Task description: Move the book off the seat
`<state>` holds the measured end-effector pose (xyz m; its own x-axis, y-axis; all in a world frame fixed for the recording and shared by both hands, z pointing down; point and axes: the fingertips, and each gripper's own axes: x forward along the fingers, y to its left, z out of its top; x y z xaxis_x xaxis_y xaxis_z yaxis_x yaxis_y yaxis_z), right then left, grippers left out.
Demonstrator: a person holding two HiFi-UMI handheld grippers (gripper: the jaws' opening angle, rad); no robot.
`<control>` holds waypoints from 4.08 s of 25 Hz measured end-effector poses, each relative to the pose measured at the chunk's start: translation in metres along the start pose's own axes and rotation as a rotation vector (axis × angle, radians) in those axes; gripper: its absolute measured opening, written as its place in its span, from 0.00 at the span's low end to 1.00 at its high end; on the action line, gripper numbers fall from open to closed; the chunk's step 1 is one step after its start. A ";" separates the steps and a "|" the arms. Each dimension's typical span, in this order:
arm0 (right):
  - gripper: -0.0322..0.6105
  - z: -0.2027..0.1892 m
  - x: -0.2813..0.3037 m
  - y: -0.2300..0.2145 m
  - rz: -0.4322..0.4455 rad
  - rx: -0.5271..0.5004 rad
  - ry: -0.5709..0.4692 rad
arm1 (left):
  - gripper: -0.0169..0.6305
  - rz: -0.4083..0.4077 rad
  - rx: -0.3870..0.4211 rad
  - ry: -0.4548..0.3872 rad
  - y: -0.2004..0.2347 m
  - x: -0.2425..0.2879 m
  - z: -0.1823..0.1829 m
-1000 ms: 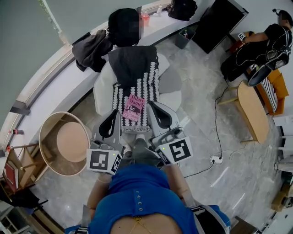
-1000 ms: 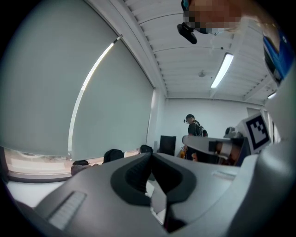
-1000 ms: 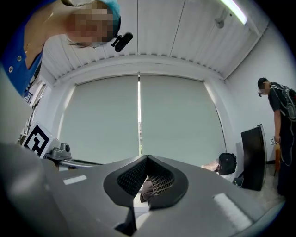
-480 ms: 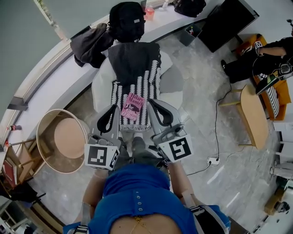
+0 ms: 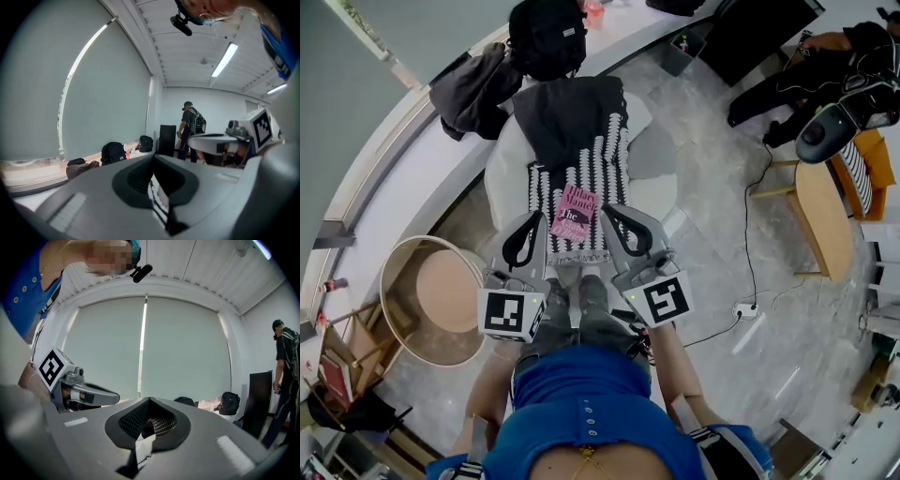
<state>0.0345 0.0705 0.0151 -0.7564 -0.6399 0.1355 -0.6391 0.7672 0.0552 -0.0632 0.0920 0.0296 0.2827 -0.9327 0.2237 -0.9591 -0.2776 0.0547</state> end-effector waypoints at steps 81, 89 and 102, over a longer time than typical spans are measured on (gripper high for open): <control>0.24 -0.753 0.113 -0.028 -0.043 0.875 0.781 | 0.23 -0.407 -0.348 0.910 0.042 0.205 -0.717; 0.23 -0.640 0.098 -0.046 -0.046 0.839 0.780 | 0.23 -0.369 -0.352 0.872 0.030 0.186 -0.606; 0.24 -0.469 0.065 -0.067 -0.056 0.800 0.753 | 0.23 -0.338 -0.339 0.818 0.005 0.154 -0.439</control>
<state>0.0934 -0.0014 0.4846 -0.6189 -0.2732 0.7364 -0.7811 0.3130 -0.5403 -0.0299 0.0481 0.4912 0.5741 -0.3287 0.7499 -0.8162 -0.3026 0.4922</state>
